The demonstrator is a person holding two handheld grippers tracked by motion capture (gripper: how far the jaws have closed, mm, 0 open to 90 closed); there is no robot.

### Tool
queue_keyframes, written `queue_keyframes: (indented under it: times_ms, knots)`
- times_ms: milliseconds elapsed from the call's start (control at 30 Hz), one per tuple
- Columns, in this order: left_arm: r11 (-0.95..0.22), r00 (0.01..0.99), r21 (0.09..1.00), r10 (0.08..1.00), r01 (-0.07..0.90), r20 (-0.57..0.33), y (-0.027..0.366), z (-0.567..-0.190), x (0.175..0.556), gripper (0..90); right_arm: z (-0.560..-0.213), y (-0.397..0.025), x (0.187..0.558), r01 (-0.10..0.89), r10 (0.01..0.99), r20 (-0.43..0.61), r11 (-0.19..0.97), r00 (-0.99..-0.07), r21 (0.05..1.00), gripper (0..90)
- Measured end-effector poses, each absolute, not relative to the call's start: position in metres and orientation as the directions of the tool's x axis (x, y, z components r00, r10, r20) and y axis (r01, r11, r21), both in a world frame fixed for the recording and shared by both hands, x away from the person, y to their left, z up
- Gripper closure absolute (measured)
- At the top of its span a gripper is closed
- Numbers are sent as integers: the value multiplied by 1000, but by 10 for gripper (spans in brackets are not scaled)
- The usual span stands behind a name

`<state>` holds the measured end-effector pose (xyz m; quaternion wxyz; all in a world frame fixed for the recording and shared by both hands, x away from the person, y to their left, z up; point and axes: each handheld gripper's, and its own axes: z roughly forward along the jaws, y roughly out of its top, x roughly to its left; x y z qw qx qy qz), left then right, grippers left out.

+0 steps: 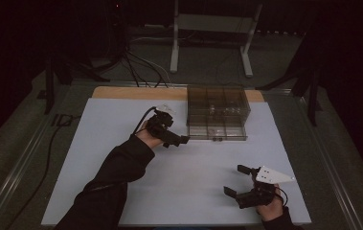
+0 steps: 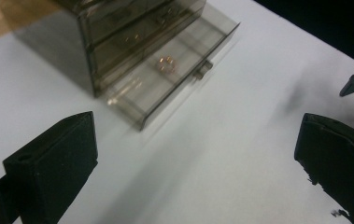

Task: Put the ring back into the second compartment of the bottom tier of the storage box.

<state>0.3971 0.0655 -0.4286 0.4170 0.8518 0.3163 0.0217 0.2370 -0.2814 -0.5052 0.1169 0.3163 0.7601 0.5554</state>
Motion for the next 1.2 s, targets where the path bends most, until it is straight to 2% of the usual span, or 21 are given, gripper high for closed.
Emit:
queue_keyframes:
  times_ms: [433, 500, 600, 867, 1200]
  knots:
    - [-429, 769, 726, 603, 538, -213, 103, -447, 377, 6, -505, -281, 237, 351, 614, 172, 182, -770, 919, 0]
    - [-399, 769, 733, 584, 551, -260, 113, -452, 373, 6, -506, -281, 237, 354, 613, 172, 187, -771, 916, 0]
    - [-385, 768, 737, 577, 556, -278, 119, -455, 370, 6, -505, -281, 237, 354, 613, 174, 184, -771, 917, 0]
    - [-376, 744, 729, 612, 572, -268, 140, -467, 356, 6, -506, -281, 237, 355, 614, 174, 185, -770, 916, 0]
    - [-335, 706, 719, 642, 609, -299, 175, -486, 342, 6, -506, -282, 238, 356, 617, 177, 179, -767, 917, 0]
